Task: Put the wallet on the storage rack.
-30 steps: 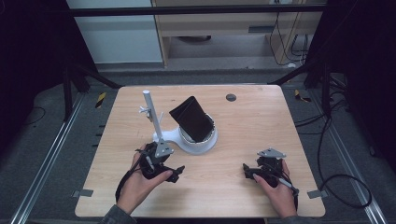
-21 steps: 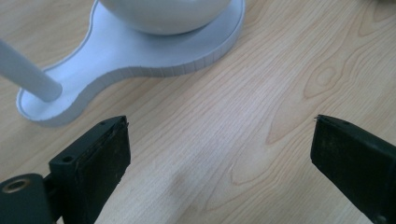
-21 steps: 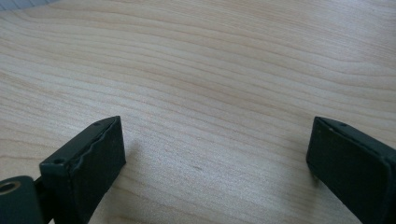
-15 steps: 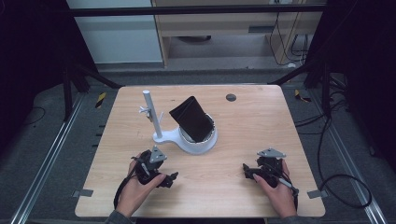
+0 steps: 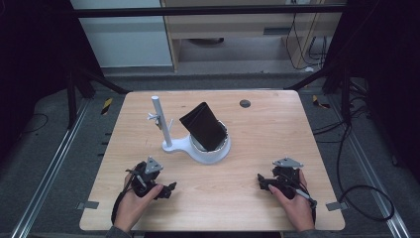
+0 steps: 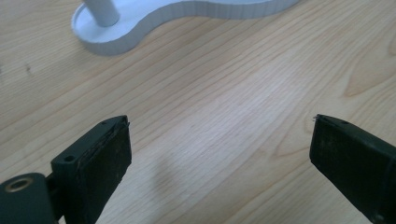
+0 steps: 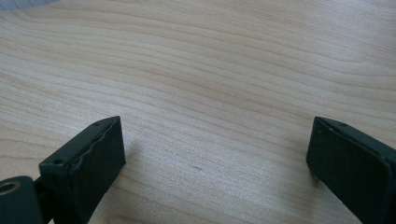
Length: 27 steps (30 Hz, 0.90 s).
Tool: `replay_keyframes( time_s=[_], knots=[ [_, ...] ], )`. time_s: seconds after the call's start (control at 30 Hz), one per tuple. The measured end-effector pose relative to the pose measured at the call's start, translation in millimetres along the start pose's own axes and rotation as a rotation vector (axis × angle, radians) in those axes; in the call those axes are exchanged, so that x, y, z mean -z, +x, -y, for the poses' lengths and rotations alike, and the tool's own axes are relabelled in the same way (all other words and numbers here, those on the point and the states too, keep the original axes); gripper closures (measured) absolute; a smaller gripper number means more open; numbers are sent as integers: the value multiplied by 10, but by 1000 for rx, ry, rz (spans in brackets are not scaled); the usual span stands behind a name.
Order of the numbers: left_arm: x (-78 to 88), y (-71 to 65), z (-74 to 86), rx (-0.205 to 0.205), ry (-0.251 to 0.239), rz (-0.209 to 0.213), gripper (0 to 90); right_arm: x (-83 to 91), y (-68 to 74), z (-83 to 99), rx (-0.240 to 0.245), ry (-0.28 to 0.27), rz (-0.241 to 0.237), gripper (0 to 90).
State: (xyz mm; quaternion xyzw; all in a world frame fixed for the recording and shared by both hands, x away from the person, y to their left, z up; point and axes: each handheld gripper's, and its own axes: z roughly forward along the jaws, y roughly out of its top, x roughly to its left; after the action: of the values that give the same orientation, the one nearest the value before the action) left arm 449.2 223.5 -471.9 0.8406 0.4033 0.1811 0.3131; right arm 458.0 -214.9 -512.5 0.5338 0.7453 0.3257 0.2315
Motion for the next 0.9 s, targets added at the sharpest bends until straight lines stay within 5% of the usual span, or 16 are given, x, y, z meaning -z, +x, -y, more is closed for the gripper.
replay_keyframes(
  time_s=[0.4,0.57,0.9],
  knots=[
    [-82,435,242,102,-28,-121,59,0,0,0,0,0,0,46],
    [-174,577,343,184,-63,-107,59,0,0,0,0,0,0,47],
    [-232,653,342,155,-47,-103,0,0,3,1,3,1,-2,45]
  ],
)
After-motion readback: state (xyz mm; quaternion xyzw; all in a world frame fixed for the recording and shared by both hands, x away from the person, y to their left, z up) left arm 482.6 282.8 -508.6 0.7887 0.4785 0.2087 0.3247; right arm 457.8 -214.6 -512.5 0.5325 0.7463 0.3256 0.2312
